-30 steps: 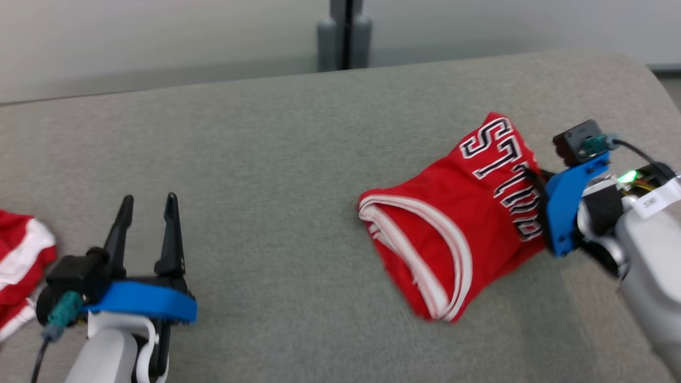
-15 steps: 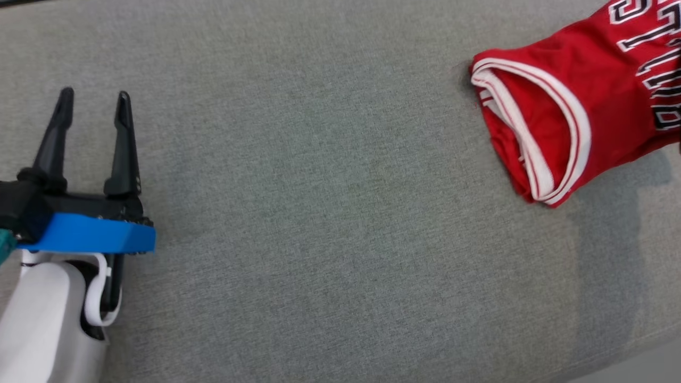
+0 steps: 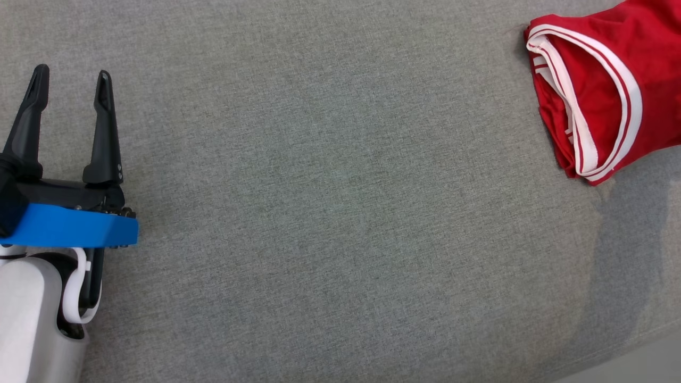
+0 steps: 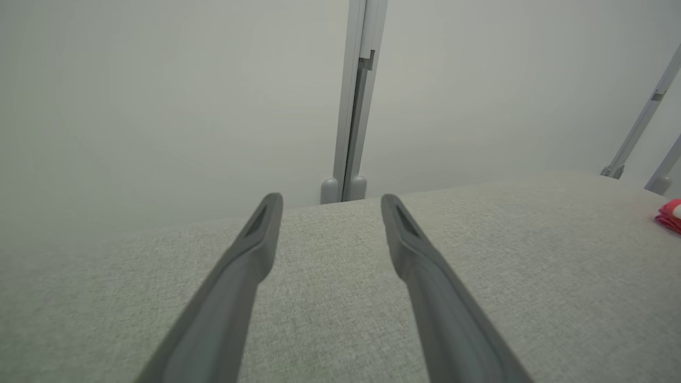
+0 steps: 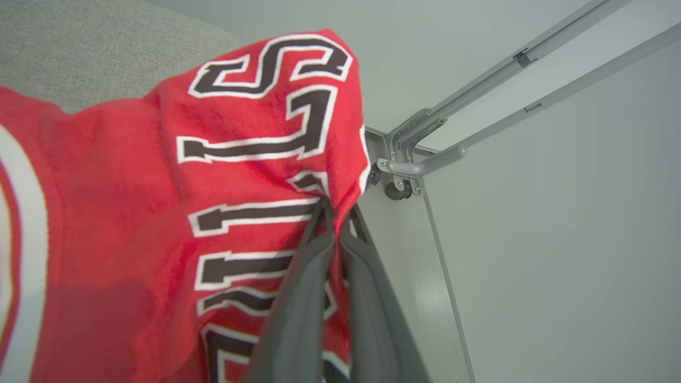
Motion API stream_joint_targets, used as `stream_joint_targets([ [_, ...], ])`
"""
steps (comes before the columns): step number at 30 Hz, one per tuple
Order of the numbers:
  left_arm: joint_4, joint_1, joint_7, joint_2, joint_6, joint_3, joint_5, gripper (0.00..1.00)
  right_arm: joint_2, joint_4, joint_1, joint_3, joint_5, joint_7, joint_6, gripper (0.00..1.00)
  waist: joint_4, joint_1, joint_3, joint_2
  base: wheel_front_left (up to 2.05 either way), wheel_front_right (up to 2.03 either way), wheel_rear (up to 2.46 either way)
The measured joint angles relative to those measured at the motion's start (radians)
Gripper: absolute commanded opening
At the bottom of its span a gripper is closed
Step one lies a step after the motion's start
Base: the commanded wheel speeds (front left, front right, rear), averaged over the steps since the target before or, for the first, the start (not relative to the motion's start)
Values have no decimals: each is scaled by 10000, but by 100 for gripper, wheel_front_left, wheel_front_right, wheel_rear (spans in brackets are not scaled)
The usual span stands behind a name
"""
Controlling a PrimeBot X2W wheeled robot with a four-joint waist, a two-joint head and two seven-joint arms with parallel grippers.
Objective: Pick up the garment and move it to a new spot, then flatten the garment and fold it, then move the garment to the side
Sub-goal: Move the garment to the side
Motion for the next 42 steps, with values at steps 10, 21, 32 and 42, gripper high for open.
stream_joint_targets([
  [10,211,306,-217,-278,111,-125,-146,100,690,-347,552,-848,-748,-380,-2,100,448,-1,-838,0,0,0,0],
  [21,1923,1348,-976,-1210,-36,-499,-640,100,1388,-2029,2944,-746,-63,-1081,-2,100,1622,-4,-3151,0,0,0,0],
  [32,3097,2305,-1269,-1714,-203,-600,-552,100,2899,-5273,6818,-1580,2650,-1544,-4,100,2414,-3,-4793,0,0,0,0],
  [42,3267,3030,-1294,-2132,-408,-326,-307,100,4178,-6934,8553,-1373,2476,-1664,-6,100,2566,-3,-5520,0,0,0,0],
])
